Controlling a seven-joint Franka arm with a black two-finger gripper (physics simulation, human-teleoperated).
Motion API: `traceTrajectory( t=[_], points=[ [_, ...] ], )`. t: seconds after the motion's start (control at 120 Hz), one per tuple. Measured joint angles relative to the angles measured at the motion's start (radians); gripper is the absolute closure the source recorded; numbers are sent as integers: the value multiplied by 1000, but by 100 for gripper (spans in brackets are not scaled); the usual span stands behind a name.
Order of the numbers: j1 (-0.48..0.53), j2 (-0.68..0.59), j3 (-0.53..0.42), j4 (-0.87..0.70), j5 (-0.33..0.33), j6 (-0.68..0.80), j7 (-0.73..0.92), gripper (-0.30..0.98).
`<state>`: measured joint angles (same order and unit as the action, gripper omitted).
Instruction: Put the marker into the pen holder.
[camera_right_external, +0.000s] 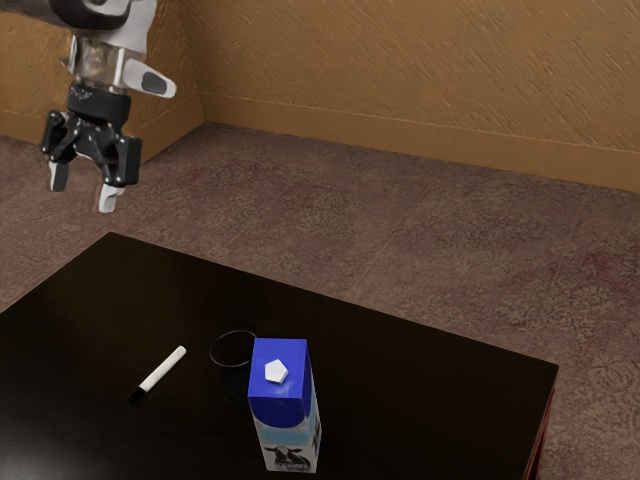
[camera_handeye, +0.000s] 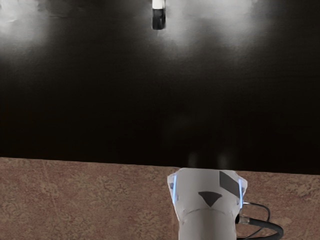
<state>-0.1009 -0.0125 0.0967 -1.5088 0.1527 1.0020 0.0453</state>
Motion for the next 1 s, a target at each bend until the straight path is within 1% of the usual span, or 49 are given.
traceTrajectory(
  t=[0.058, 0.125, 0.275, 0.317, 0.358, 0.408, 0.458, 0.517, 0.583, 0.625, 0.667, 0.742, 0.792, 0.833, 0.908, 1.0],
  points=[
    [4, 0, 1, -15, 11, 124, 9, 0],
    [11, -1, 2, -21, 18, 228, 17, 0],
    [31, -22, 5, -49, -15, 366, 17, 0],
    [18, -61, 25, -130, -19, 397, 17, 0],
    [-2, -125, 78, -290, -22, 453, 20, 0],
    [28, -157, 160, -505, -25, 558, 27, 0],
    [53, -104, 258, -654, -33, 685, 40, 0],
    [89, 0, 310, -722, -50, 823, 58, 0],
    [134, 66, 330, -747, -70, 946, 76, 0],
    [137, 83, 334, -749, -82, 1005, 86, 0],
    [101, 94, 335, -733, -88, 1053, 94, 0],
    [-41, 106, 332, -703, -78, 1115, 106, 0],
    [-99, 121, 330, -684, -76, 1147, 113, 0],
    [-116, 130, 328, -678, -77, 1169, 119, 0],
    [-111, 144, 328, -688, -85, 1203, 128, 0],
    [-112, 194, 327, -690, -108, 1239, 137, 0]
  ],
)
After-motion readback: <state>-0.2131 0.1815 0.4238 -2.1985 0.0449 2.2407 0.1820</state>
